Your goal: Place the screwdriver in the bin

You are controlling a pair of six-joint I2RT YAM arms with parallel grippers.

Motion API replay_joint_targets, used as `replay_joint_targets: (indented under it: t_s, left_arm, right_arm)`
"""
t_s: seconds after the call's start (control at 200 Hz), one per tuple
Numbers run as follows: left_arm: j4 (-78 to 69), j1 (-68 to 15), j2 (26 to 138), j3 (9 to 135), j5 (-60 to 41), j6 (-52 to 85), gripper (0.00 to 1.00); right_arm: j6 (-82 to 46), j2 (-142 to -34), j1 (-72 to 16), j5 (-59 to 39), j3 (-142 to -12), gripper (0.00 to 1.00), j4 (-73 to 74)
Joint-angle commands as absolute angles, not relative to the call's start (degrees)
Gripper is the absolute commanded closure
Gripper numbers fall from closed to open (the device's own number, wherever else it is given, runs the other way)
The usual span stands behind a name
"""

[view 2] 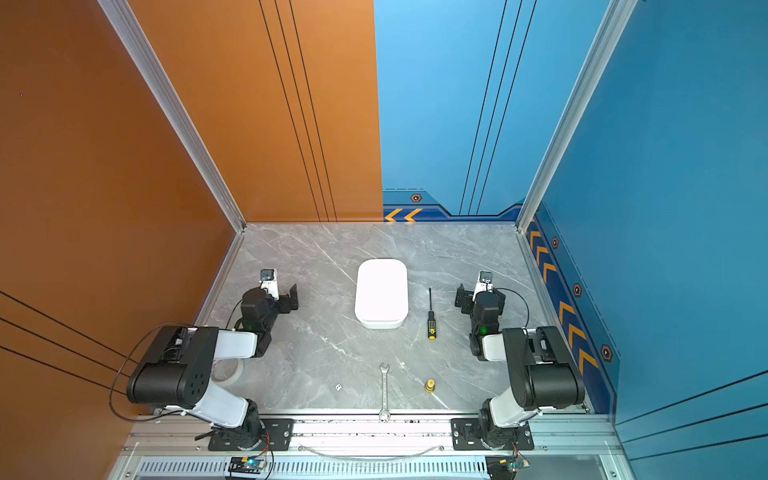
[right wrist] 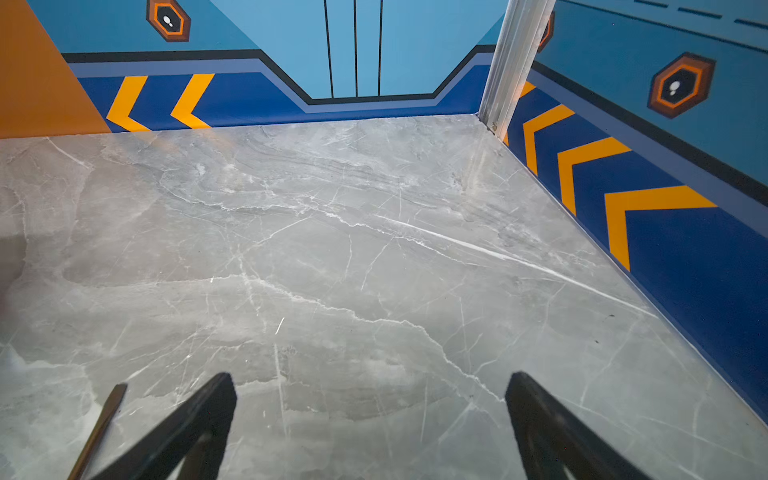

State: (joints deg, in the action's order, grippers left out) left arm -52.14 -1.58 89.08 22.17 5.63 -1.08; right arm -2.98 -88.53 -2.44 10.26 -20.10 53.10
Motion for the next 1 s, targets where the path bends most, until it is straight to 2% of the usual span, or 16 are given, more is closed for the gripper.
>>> replay_joint_targets:
  t_s: [0.0, 0.2, 0.305, 0.566, 0.686, 0.806, 0.996]
  left_arm:
    - [-53.1, -1.5, 89.7, 21.7, 6.7, -1.0, 0.02]
    - [-53.2, -1.3, 89.7, 21.7, 6.1, -0.9, 0.02]
    - [-53.3, 0.3, 89.2, 21.4, -2.9, -1.8, 0.02]
    - [-47.3, 0.3, 83.2, 22.2, -3.3, -2.1, 0.02]
    - [-40.8, 0.0, 76.7, 23.1, -4.2, -2.7, 0.02]
    - [-33.9, -0.4, 71.5, 25.3, -8.0, 0.4, 0.02]
    - [-30.3, -3.1, 70.7, 27.7, -13.8, 9.2, 0.02]
  right_arm:
    - [-3.6, -88.6, -2.1, 9.3, -21.2, 0.0, 52.3]
    - [-3.6, -88.6, -2.1, 9.2, -21.3, 0.0, 52.3]
    - [-3.6, -88.6, -2.5, 10.5, -20.9, 0.0, 52.9]
    - [-4.9, -82.4, -3.5, 17.3, -20.6, 0.0, 48.2]
    - [-5.4, -75.2, -4.6, 17.5, -22.2, 0.0, 38.5]
    - [-8.2, -67.1, -5.7, 14.0, -27.0, 0.0, 21.8]
    - [-15.7, -60.7, -7.4, 7.7, -37.9, 0.0, -6.0]
